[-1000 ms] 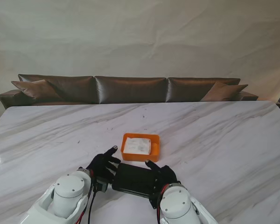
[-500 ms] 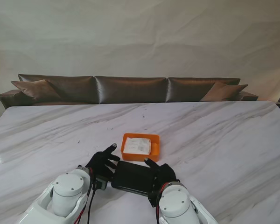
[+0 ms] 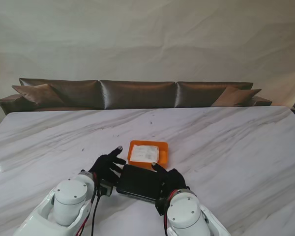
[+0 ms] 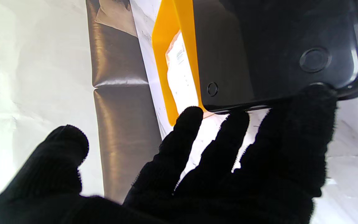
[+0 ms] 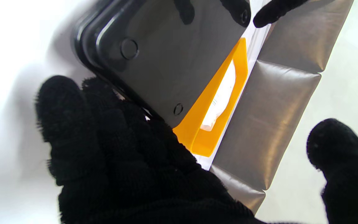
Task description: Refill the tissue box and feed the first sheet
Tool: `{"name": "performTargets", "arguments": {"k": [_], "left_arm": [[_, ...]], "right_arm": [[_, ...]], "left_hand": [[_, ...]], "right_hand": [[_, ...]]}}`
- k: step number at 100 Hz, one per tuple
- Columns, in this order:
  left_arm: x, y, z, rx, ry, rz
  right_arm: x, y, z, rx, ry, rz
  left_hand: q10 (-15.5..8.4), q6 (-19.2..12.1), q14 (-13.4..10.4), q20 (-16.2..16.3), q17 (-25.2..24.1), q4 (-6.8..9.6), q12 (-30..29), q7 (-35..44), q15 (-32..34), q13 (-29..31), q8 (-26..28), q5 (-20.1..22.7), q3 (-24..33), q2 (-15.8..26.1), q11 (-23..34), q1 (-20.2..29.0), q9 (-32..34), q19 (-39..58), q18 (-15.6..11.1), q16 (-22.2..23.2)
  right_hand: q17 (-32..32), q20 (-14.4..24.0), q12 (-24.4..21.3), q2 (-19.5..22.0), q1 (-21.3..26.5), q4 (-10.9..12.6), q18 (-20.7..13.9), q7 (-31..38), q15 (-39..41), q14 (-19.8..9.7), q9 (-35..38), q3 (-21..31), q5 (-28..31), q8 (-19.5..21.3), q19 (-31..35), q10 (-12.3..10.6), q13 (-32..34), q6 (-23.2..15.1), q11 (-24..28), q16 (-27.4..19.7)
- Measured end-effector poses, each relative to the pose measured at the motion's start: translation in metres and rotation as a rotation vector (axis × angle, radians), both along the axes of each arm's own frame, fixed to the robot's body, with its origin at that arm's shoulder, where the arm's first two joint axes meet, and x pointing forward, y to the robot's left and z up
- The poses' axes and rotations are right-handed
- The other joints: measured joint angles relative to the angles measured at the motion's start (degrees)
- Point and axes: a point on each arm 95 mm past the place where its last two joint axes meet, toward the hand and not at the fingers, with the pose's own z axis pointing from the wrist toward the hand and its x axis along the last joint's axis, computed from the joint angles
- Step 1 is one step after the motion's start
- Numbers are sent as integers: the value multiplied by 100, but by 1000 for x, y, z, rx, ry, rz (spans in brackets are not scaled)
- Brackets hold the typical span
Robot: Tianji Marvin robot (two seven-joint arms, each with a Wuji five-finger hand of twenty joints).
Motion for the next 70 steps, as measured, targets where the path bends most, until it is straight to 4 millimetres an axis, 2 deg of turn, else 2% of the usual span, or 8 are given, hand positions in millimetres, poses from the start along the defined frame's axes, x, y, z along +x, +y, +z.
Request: {"name": "performTargets", "arguments": {"k": [47,70], "left_arm": [[15,-5,20,-1,-40,-7],[28,-6,24,6,-46,-12]], "right_arm": [[11,0,12,-3,-22,-5],[19,-1,17,4,-33,-10]], "left_hand": [[20,0,67,0,0,0,-19,2,-85,-58,0,0,0,0,-8,0,-1,-56,57,-44],[27,0,77,0,0,0,-19,2,-85,-60,0,0,0,0,-8,0,-1,-56,61,-44]], "right_hand": [[-35,1,-12,0,0,0,13,-142,-83,23,-62,0,-71,-36,-6,61,-46,103,-69,-16],[-35,1,-13,1,0,0,13,-166,-83,23,-65,0,-75,-63,-7,74,-47,117,-69,-16]]}}
